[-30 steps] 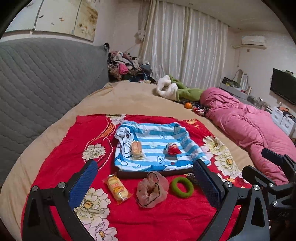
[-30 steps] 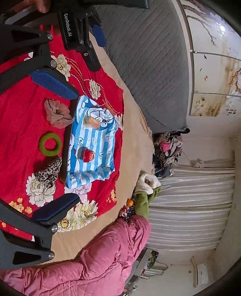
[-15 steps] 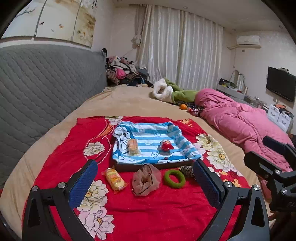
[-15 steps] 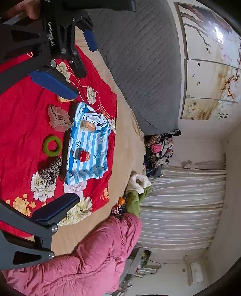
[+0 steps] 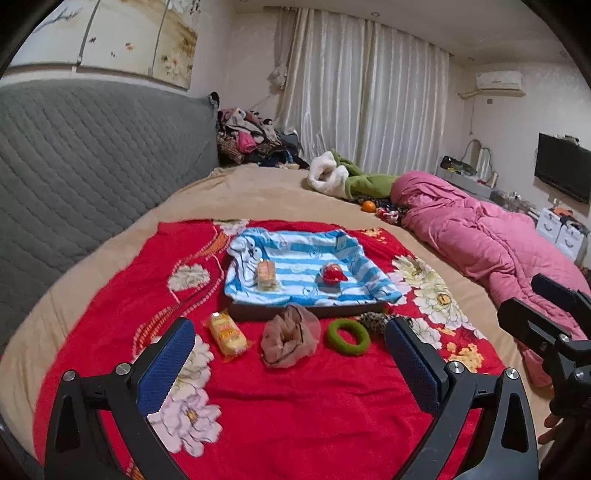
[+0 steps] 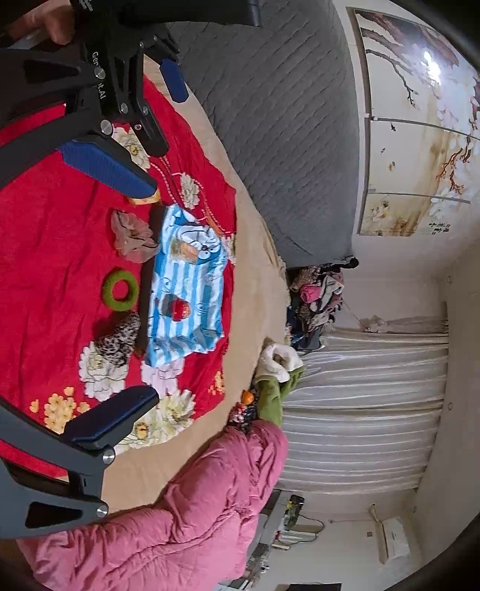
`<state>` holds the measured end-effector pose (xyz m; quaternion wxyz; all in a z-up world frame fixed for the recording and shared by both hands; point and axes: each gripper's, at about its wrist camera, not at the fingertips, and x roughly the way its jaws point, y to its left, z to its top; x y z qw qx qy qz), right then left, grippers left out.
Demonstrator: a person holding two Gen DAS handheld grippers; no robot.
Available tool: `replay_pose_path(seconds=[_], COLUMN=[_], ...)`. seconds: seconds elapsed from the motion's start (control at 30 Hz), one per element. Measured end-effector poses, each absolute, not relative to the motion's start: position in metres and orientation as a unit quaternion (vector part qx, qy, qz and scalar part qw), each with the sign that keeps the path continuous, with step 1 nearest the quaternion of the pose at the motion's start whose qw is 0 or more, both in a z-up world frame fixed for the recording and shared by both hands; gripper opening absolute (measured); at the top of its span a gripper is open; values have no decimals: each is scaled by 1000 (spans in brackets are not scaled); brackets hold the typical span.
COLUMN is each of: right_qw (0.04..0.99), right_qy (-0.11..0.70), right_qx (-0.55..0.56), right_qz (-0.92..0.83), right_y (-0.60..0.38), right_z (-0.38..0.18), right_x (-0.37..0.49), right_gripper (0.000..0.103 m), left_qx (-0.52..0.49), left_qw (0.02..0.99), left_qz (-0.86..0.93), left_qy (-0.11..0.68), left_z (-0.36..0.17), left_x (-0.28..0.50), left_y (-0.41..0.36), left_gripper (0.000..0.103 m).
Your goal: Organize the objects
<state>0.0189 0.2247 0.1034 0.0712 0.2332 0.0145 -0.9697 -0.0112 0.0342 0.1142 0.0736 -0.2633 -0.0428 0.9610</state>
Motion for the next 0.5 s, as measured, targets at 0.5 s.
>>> replay_pose_path(seconds=[0.5], right_qw=[49], right_qy=[9], right_qx=[259], right_qz=[-965], right_y=[241], right_z=[69], right_x=[29], right_gripper=[102], left_qx=[-281], left_qw=[94], left_qz=[955], left_qy=[-35], left_z=[81], left_x=[-4], left_y=[54], left_gripper=[102])
